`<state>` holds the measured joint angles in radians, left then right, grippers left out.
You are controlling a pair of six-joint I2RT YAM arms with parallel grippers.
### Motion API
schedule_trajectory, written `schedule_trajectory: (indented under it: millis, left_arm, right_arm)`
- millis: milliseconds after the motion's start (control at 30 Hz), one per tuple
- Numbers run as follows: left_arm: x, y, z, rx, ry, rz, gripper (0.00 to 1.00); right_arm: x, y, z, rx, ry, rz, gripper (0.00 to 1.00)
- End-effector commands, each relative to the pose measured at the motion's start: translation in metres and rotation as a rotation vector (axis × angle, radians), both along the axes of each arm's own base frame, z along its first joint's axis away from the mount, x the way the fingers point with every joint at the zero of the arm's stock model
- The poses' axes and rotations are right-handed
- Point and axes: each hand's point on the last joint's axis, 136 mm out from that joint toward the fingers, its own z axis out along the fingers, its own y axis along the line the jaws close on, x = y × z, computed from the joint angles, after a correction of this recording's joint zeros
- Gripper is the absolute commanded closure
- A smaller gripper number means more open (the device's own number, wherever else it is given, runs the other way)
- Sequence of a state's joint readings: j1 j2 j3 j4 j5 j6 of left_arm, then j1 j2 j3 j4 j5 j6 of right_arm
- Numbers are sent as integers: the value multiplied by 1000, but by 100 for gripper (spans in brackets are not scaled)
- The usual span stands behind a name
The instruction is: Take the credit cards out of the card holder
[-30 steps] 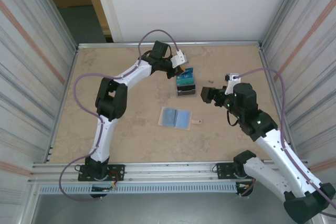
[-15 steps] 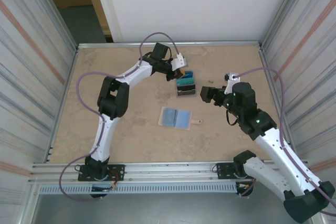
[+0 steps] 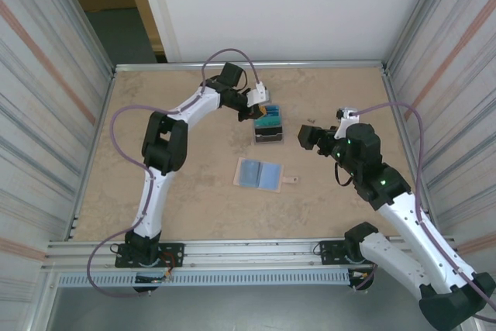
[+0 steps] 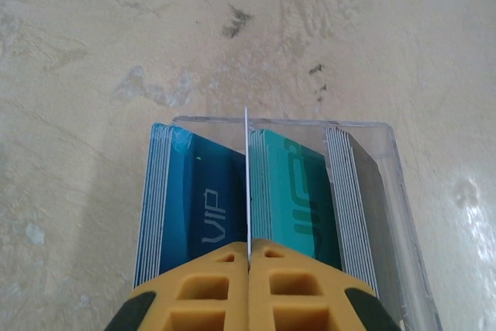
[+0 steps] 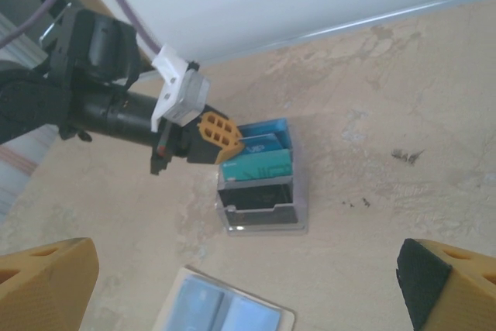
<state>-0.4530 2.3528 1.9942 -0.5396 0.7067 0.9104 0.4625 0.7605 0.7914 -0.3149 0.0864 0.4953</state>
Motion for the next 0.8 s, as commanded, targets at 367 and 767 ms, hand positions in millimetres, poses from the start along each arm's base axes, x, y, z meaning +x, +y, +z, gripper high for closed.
schedule_trajectory:
  millis: [367, 767]
  left_arm:
    - [-7, 10, 13, 6, 7, -34, 86]
    - [-16, 5, 72, -23, -151, -12, 74]
  right_arm:
    - [7, -11, -6, 24, 27, -88, 1]
    - [9, -3, -22, -22, 124, -57, 1]
